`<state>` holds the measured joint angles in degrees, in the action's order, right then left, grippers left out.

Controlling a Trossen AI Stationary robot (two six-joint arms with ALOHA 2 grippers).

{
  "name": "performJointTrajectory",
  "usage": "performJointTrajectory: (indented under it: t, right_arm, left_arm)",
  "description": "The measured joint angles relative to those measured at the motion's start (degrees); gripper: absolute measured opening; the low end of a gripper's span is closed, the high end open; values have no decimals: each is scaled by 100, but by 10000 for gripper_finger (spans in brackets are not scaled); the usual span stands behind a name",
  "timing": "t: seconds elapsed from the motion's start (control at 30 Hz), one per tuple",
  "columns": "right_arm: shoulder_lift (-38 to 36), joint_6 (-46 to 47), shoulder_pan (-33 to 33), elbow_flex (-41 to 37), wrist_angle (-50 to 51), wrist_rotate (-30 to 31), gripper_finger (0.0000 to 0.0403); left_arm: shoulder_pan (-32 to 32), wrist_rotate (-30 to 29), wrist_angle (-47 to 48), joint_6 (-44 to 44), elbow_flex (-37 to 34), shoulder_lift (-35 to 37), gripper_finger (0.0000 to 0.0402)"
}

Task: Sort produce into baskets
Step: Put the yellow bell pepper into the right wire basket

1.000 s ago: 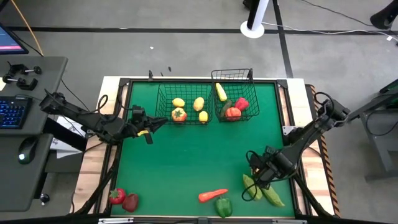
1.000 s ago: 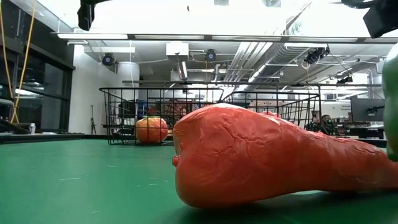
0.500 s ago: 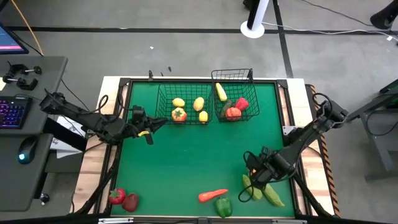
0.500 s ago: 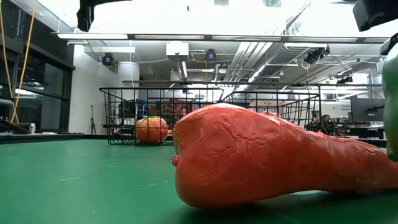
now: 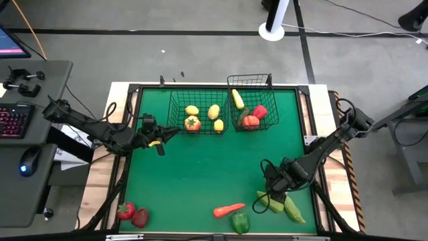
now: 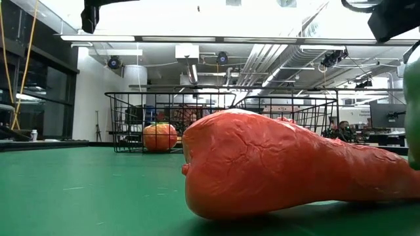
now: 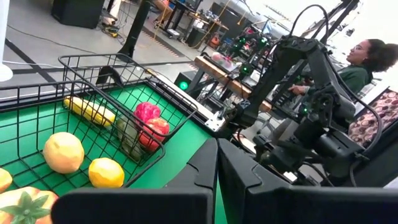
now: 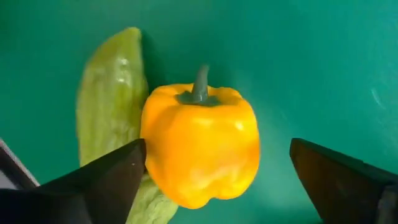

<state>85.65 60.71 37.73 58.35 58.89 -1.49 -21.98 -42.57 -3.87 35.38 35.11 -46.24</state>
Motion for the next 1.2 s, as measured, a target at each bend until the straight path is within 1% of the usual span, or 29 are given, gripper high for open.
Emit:
performJointTrajectory:
  t: [0.03,0.1,0.17,0.27,0.33,0.37,0.5,0.7,0.8,1.03,1.1,1.2]
  right_arm:
    - [0,87,-23,0,74,-39,388]
    - [0,201,-75,1,115,-267,371]
    - [0,317,-94,4,116,-360,356]
    - [-2,834,-86,4,123,-555,345]
    - [-2,1071,-16,7,104,-595,344]
    - [-4,1088,21,2,71,-517,344]
    - [-7,989,96,-11,81,-241,344]
    - [-9,939,88,-11,69,-54,344]
    - [-9,989,88,-13,-24,-77,344]
    - [-9,1161,88,-13,-613,-321,344]
    - [24,1288,87,-13,-605,-325,344]
    - [247,1636,79,-13,-325,-380,344]
  left_arm:
    - [0,0,-1,0,0,0,0]
    - [0,0,-1,1,0,0,0]
    - [0,0,-1,0,0,0,0]
    - [-2,0,-1,0,0,-2,0]
    - [0,0,-1,0,0,-2,0]
    - [4,-1,-1,0,0,-2,0]
    - [102,0,-5,47,0,-2,0]
    - [218,20,-5,48,0,-2,0]
    - [275,125,-6,50,0,-2,0]
    - [337,463,-6,55,0,-2,0]
    - [335,463,-5,52,0,-2,0]
    - [337,460,-2,50,0,-2,0]
